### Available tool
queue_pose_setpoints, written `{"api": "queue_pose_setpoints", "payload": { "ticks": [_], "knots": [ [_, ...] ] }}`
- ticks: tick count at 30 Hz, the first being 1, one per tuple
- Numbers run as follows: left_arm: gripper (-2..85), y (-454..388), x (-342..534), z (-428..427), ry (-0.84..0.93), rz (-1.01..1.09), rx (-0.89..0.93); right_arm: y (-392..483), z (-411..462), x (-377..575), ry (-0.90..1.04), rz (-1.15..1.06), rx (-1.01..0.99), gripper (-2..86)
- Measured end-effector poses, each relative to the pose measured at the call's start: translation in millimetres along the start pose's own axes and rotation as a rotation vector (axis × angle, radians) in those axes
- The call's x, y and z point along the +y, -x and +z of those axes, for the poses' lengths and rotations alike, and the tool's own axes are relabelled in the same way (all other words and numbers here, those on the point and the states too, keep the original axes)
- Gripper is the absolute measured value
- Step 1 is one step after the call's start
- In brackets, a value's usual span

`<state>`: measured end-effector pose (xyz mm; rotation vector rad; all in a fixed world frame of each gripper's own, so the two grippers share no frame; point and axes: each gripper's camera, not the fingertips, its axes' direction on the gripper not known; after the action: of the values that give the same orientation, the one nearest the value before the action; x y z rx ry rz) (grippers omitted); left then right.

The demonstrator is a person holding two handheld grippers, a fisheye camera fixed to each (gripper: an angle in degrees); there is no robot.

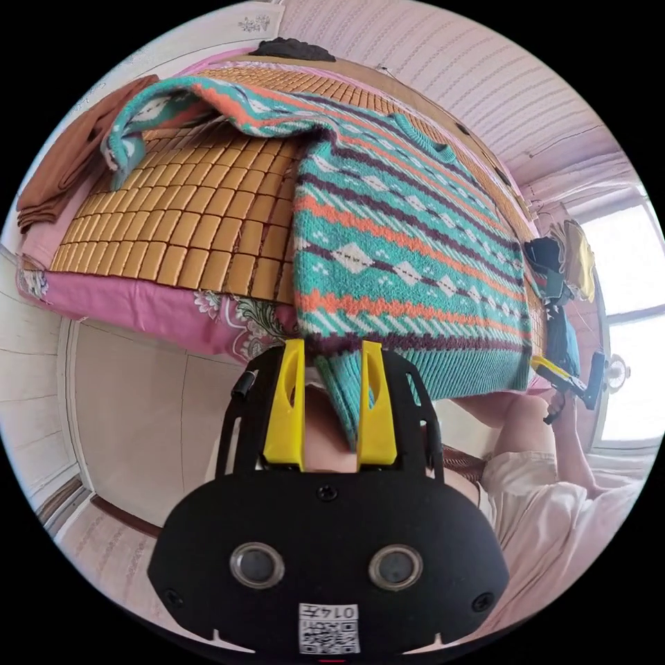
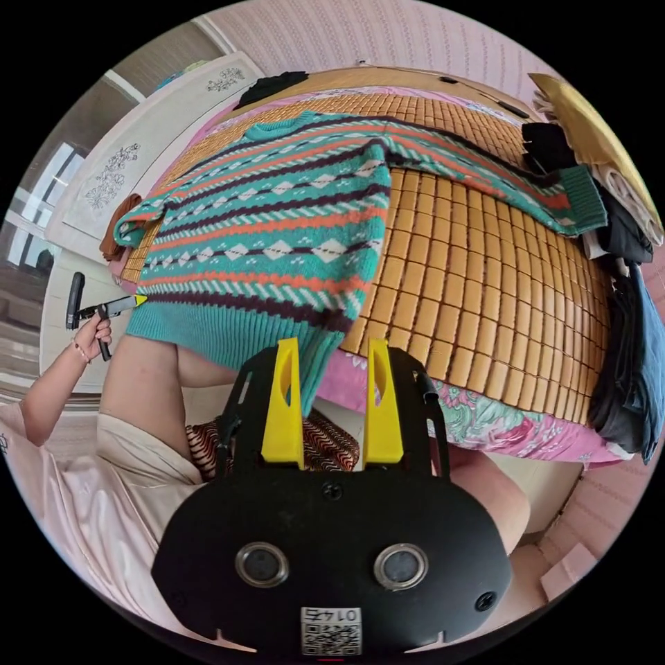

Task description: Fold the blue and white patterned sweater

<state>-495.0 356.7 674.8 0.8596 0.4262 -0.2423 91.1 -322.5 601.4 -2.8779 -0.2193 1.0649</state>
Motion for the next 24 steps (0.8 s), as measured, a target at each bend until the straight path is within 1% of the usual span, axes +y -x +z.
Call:
{"api": "queue_pose_setpoints", "payload": {
  "ticks": [2, 3, 7, 10, 12, 14, 15, 16, 18, 20, 21, 23, 24],
  "knots": [
    [8.8, 1, -10, 11, 0.080, -0.010, 0.024, 11, 20, -4, 0.056, -0.018, 0.018, 6.8],
    [7.3, 1, -15, 16, 0.122, -0.010, 0.050, 12, 23, -4, 0.060, -0.020, 0.022, 6.3],
    [5.2, -10, -23, 11, 0.121, 0.053, 0.021, 14, 31, -4, 0.089, -0.005, 0.000, 4.7],
    [6.0, -15, -19, -7, 0.064, 0.075, -0.025, 23, 26, -9, 0.124, -0.056, 0.038, 4.8],
    [5.9, -14, -13, -35, -0.029, 0.107, -0.071, 33, 15, -21, 0.101, -0.111, 0.116, 4.7],
    [5.4, -20, -15, -57, -0.111, 0.187, -0.149, 47, 1, -57, 0.038, -0.180, 0.211, 4.2],
    [5.2, -24, -25, -68, -0.150, 0.229, -0.197, 51, 0, -69, 0.025, -0.201, 0.225, 3.6],
    [5.2, -26, -33, -73, -0.162, 0.242, -0.212, 62, 2, -98, 0.007, -0.253, 0.252, 2.5],
    [5.7, -31, -78, -83, -0.209, 0.264, -0.209, 78, 11, -147, -0.025, -0.307, 0.312, 1.2],
    [6.0, -32, -120, -81, -0.239, 0.256, -0.192, 96, 32, -219, -0.048, -0.336, 0.365, 2.3],
    [6.0, -33, -148, -74, -0.239, 0.247, -0.197, 100, 37, -237, -0.055, -0.333, 0.365, 3.2],
    [5.9, -33, -190, -58, -0.213, 0.221, -0.200, 107, 61, -304, -0.058, -0.298, 0.330, 5.2],
    [5.7, -34, -214, -45, -0.194, 0.212, -0.199, 107, 69, -319, -0.055, -0.285, 0.325, 5.1]
  ]
}}
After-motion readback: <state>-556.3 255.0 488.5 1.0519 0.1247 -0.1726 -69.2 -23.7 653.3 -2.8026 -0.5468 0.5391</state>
